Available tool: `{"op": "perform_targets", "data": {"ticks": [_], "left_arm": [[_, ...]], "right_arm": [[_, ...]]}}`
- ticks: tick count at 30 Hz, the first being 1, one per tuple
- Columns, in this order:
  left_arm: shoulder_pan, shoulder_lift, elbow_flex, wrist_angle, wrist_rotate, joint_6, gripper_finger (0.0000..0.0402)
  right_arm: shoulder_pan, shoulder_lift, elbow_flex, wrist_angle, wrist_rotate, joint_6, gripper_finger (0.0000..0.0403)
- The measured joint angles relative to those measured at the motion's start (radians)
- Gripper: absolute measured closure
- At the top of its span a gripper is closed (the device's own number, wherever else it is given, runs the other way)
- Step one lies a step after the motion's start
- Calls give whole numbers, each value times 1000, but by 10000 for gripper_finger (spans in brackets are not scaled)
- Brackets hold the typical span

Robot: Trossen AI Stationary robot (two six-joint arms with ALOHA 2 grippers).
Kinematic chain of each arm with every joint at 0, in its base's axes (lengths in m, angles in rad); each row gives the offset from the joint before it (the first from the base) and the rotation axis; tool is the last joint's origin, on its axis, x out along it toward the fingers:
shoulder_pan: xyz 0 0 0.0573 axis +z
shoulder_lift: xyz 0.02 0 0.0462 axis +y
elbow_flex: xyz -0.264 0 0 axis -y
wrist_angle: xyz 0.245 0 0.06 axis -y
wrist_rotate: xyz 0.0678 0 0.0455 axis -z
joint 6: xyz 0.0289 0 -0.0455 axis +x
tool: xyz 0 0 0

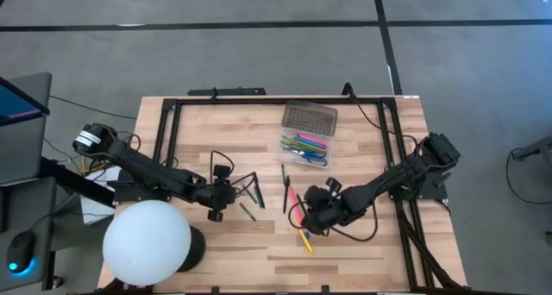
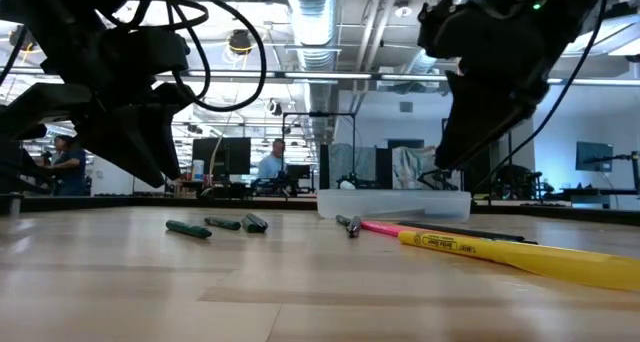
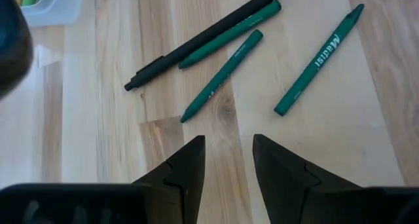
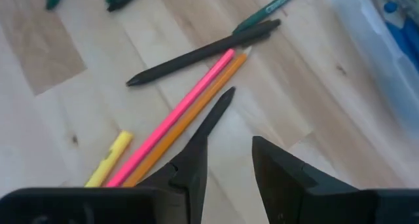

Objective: Pick & place school supplies into a supply box
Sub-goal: Put the right black pen into the black supply box

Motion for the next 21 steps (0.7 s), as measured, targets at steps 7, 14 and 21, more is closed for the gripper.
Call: {"op": "perform_targets", "data": {"ticks": [7,14,21], "left_arm": [[0,0,0,3,-3,1,278],[0,1,0,12,-2,1,278],[0,1,0,18,-2,9,278]], "right_arm": [[48,2,0,54,30,6,291],[53,101,1,78,-8,-12,291],[51,123,3,79,-21,-12,291]]}}
